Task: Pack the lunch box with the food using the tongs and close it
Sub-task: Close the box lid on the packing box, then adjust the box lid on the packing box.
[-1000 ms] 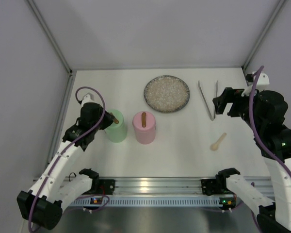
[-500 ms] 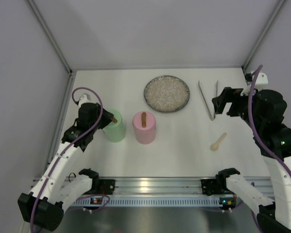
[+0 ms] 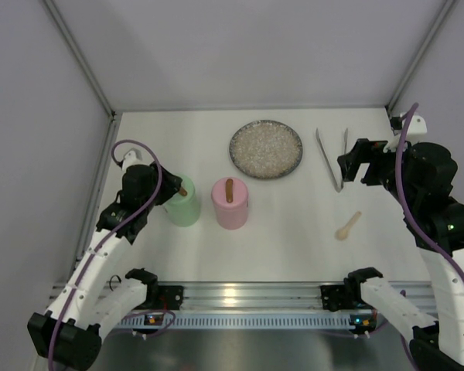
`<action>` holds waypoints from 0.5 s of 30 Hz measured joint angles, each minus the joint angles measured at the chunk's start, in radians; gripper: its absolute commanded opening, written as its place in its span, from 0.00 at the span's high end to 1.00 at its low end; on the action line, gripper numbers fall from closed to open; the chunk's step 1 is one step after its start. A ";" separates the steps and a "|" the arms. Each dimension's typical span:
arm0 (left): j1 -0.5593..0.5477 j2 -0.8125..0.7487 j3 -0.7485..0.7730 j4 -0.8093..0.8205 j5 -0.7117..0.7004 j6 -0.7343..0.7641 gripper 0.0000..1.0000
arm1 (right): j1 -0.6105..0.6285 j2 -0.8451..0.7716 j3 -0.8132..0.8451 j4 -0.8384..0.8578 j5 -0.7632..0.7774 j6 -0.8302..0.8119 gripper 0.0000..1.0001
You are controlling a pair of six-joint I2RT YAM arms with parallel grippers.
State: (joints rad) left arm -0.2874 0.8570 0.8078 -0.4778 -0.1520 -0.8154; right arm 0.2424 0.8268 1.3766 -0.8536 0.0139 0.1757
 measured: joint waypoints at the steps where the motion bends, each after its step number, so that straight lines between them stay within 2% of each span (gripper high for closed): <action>1: 0.000 -0.003 0.001 0.001 -0.002 0.002 0.43 | 0.000 0.000 0.000 0.000 0.000 0.000 0.10; 11: 0.002 -0.008 0.068 -0.011 -0.028 0.044 0.41 | 0.000 0.001 0.000 0.000 -0.001 0.000 0.10; 15: 0.002 0.016 0.146 -0.024 -0.029 0.093 0.45 | 0.000 0.001 0.000 0.000 -0.001 0.000 0.11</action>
State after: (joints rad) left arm -0.2855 0.8730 0.9539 -0.5014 -0.1810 -0.7219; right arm 0.2424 0.8276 1.3766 -0.8536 0.0132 0.1753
